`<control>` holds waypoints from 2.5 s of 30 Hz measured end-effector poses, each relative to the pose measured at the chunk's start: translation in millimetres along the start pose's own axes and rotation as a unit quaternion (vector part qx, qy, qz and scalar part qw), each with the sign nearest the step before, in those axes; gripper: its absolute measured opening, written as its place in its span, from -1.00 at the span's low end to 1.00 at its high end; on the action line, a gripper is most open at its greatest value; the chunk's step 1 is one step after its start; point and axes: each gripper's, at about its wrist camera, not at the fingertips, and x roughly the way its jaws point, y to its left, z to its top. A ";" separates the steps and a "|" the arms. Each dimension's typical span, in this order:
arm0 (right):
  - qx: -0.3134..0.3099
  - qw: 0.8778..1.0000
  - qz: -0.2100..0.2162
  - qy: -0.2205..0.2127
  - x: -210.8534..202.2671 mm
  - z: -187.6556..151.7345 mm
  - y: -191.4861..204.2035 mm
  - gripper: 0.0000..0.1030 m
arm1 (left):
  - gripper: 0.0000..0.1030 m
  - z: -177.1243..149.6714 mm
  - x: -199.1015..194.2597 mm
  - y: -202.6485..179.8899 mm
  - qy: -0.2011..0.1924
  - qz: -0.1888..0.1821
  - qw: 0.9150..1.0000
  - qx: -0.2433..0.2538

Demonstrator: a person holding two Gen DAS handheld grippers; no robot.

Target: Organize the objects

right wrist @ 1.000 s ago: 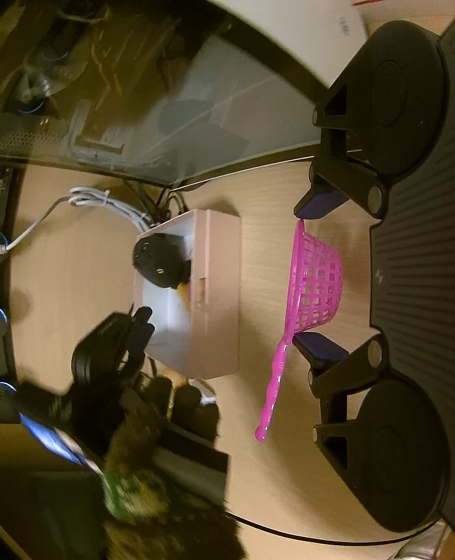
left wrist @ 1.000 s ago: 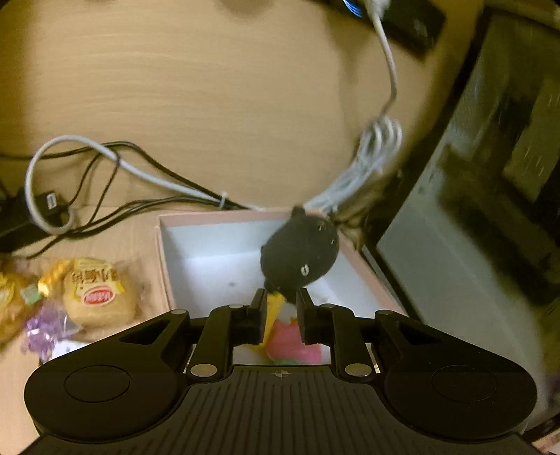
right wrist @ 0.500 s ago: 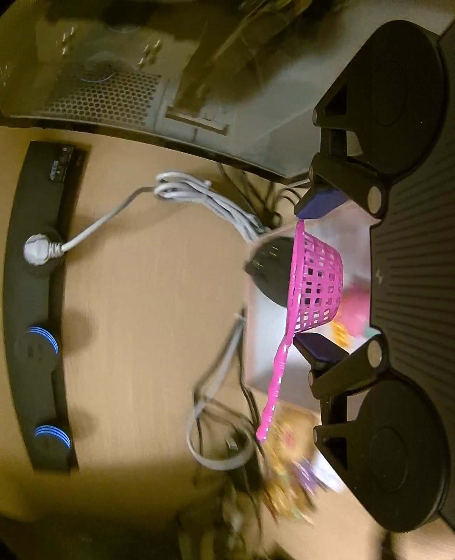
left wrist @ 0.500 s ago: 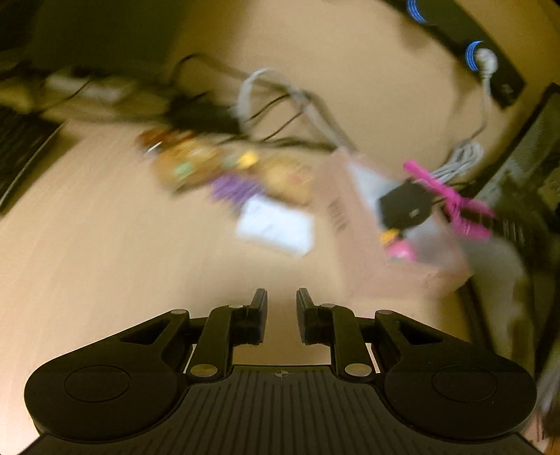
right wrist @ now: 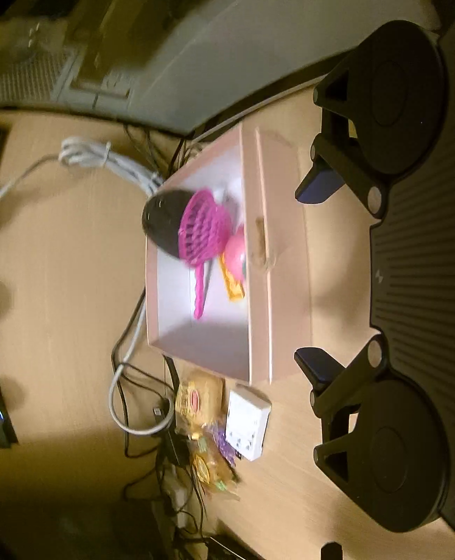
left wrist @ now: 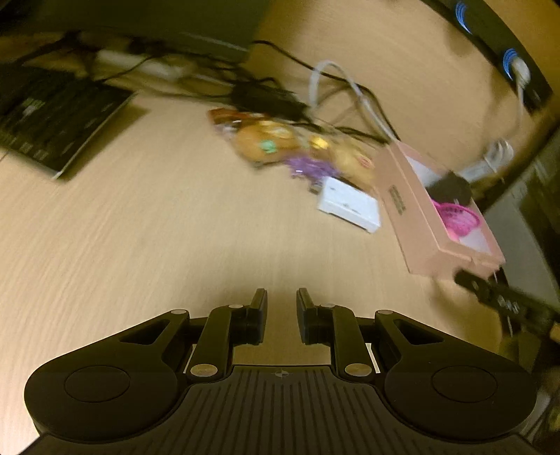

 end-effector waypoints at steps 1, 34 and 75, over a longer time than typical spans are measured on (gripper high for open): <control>-0.007 1.000 0.003 -0.006 2.2 2.7 3.2 0.74 | -0.62 3.4 3.7 -6.2 0.000 -0.004 1.000 0.019; 0.041 0.995 -0.003 0.088 -34.5 -52.2 -8.2 0.91 | -0.59 135.5 145.9 -110.9 0.050 -0.048 0.951 0.300; -0.010 0.997 0.027 0.078 -32.6 -70.3 27.5 1.00 | 0.18 -13.1 39.0 -89.1 0.017 -0.074 0.946 0.315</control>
